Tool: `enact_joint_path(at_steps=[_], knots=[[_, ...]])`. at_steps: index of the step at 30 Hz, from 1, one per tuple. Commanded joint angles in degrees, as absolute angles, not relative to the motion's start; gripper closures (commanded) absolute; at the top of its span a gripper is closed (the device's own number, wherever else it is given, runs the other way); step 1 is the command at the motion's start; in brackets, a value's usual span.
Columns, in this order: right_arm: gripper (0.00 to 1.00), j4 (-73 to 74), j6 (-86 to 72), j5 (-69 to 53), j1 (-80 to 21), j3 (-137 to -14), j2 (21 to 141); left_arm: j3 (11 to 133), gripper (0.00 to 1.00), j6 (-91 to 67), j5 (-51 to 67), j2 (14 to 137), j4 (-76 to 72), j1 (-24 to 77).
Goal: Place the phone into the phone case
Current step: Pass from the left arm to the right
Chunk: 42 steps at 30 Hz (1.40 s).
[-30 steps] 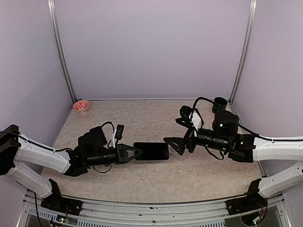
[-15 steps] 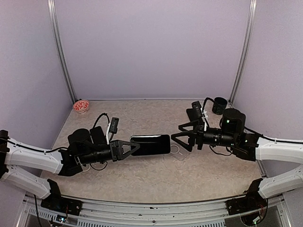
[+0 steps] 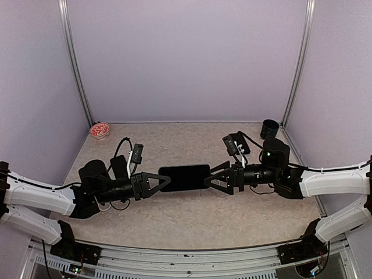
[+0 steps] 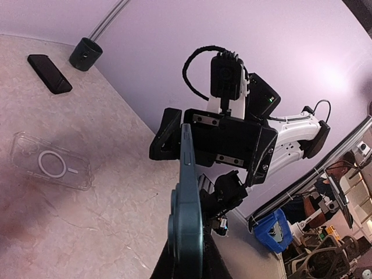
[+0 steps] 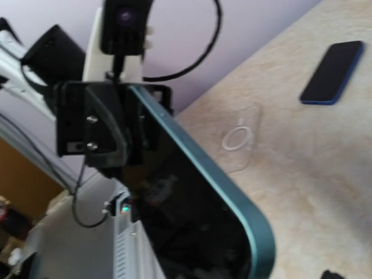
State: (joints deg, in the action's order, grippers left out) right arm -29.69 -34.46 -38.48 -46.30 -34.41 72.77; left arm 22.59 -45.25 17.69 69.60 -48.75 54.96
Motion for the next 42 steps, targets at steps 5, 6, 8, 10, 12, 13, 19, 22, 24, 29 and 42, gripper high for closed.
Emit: enact_joint_path(at_steps=[5,6,8,10,12,13,19,22,24,29,42], knots=[[0.01,-45.3,-42.7,-45.1,-46.8,-32.7,76.5,22.7,1.0,-44.4,19.0,70.2,-58.4,56.8],[0.01,-46.1,-43.3,-45.2,-47.1,-32.9,77.0,22.7,1.0,-44.6,18.9,70.6,-58.9,57.0],[0.01,-47.3,-44.2,-45.3,-48.0,-33.5,78.4,23.0,1.0,-45.0,19.0,71.7,-59.8,57.3],[0.02,-48.0,-44.8,-45.6,-49.2,-34.3,80.1,23.0,1.0,-45.4,18.6,72.8,-60.7,57.7],[0.02,-49.5,-45.8,-45.8,-50.1,-34.8,81.6,23.1,1.0,-45.6,18.5,73.9,-61.5,58.2],[0.03,-50.3,-46.1,-45.9,-50.6,-35.0,82.0,23.2,1.0,-45.8,18.4,74.5,-61.9,58.3],[0.13,-53.1,-47.8,-46.8,-51.6,-35.4,83.3,22.7,1.0,-45.8,17.3,74.9,-62.2,58.5],[0.15,-53.0,-47.9,-46.8,-51.6,-35.2,82.5,22.1,1.0,-45.5,16.3,73.8,-61.4,58.5],[0.16,-53.0,-48.0,-46.8,-51.7,-35.2,82.1,21.8,1.0,-45.2,15.5,73.1,-60.9,58.5],[0.25,-53.9,-49.1,-47.3,-51.7,-35.5,82.7,21.9,1.0,-45.0,15.6,73.0,-60.2,58.5],[0.36,-54.7,-50.0,-48.2,-52.8,-38.0,86.4,22.5,1.0,-45.5,16.3,75.1,-60.0,58.5]])
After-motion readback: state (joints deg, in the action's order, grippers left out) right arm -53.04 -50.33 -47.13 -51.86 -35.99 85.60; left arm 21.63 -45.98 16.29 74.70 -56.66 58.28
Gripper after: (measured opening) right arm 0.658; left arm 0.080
